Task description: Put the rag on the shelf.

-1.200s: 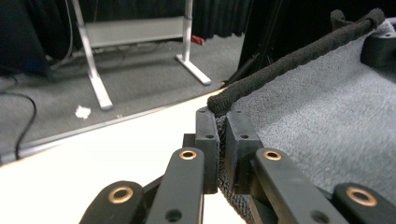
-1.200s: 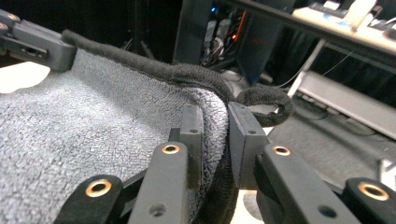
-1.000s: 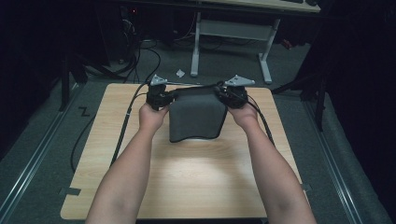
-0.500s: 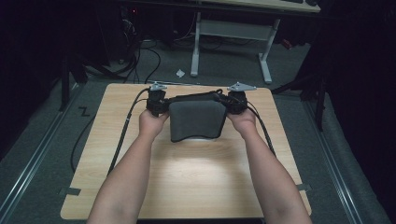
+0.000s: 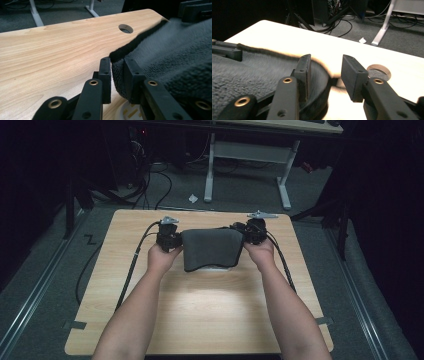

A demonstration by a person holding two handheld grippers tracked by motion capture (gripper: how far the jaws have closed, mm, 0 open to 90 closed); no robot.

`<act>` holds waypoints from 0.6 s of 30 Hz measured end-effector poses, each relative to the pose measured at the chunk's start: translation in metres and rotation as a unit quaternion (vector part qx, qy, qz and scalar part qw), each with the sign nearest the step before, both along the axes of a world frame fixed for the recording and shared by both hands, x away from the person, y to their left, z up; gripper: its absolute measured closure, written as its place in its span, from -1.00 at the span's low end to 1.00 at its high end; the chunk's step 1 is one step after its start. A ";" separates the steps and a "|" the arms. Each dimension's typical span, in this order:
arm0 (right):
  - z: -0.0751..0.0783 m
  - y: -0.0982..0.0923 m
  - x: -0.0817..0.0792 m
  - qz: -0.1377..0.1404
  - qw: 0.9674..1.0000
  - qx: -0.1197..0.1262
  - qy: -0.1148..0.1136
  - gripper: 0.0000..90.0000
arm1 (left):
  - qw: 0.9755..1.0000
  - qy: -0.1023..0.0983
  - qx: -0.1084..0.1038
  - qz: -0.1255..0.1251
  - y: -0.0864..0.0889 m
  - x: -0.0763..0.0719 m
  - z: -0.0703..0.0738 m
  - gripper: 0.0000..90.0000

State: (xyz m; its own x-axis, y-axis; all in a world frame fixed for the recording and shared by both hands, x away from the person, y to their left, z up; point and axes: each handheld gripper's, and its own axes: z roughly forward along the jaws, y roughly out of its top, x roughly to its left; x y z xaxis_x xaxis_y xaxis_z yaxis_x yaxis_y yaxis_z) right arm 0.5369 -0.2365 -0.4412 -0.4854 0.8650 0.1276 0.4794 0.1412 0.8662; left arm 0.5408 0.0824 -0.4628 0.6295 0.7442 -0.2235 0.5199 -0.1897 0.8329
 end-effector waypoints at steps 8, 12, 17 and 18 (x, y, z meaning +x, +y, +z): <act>0.009 -0.001 0.002 -0.017 0.999 -0.028 -0.017 0.20 | 1.000 -0.005 -0.002 0.008 0.005 0.000 0.002 0.63; 0.014 -0.004 0.002 -0.025 0.999 -0.025 -0.026 0.20 | 1.000 -0.007 -0.001 0.014 0.008 0.000 0.004 0.62; 0.014 -0.006 0.003 -0.034 0.999 -0.033 -0.026 0.20 | 1.000 -0.015 -0.003 0.024 0.009 -0.001 0.007 0.61; 0.014 -0.006 0.003 -0.038 0.998 -0.034 -0.026 0.19 | 0.999 -0.017 -0.004 0.027 0.010 -0.001 0.008 0.61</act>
State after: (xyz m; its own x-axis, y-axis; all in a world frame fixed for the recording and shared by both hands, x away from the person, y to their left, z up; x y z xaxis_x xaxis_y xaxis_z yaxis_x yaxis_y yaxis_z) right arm 0.5403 -0.2426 -0.4269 -0.4221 0.9056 0.0426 0.4449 0.1660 0.8801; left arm 0.5399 0.0925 -0.4549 0.5965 0.7750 -0.2085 0.5001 -0.1557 0.8519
